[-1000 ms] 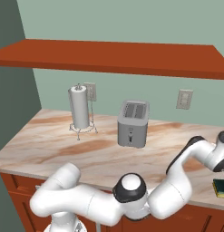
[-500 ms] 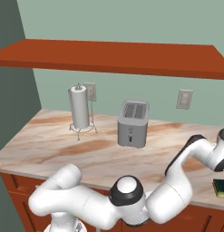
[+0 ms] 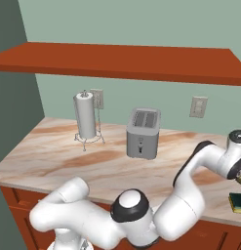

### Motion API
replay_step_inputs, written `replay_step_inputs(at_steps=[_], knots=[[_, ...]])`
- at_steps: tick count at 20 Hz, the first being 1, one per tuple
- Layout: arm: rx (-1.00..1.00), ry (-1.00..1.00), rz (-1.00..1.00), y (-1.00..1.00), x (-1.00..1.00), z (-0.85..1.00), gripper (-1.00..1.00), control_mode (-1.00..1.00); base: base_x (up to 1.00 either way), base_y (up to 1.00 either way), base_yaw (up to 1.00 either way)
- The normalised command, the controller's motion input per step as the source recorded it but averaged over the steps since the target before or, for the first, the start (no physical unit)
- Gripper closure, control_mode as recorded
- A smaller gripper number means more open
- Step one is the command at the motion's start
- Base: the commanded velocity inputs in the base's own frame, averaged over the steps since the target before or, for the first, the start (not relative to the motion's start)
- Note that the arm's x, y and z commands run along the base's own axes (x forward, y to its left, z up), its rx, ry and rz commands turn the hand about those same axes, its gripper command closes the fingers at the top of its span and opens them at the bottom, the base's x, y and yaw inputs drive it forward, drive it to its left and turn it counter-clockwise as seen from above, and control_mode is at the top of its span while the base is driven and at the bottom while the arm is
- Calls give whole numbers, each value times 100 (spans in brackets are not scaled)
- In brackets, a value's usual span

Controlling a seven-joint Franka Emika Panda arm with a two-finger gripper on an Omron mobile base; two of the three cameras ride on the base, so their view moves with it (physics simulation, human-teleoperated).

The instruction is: Open the cabinet. Pick the sponge and place it next to the sink. Then close the cabinet.

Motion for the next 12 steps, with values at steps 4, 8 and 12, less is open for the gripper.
replay_step_inputs(at_steps=[4,8,12], knots=[[0,8,4,31,-14,15,-100,-100,0,0,0],[0,1,8,34,-21,17,-100,-100,0,0,0],[0,0,7,36,-24,19,-100,-100,0,0,0]])
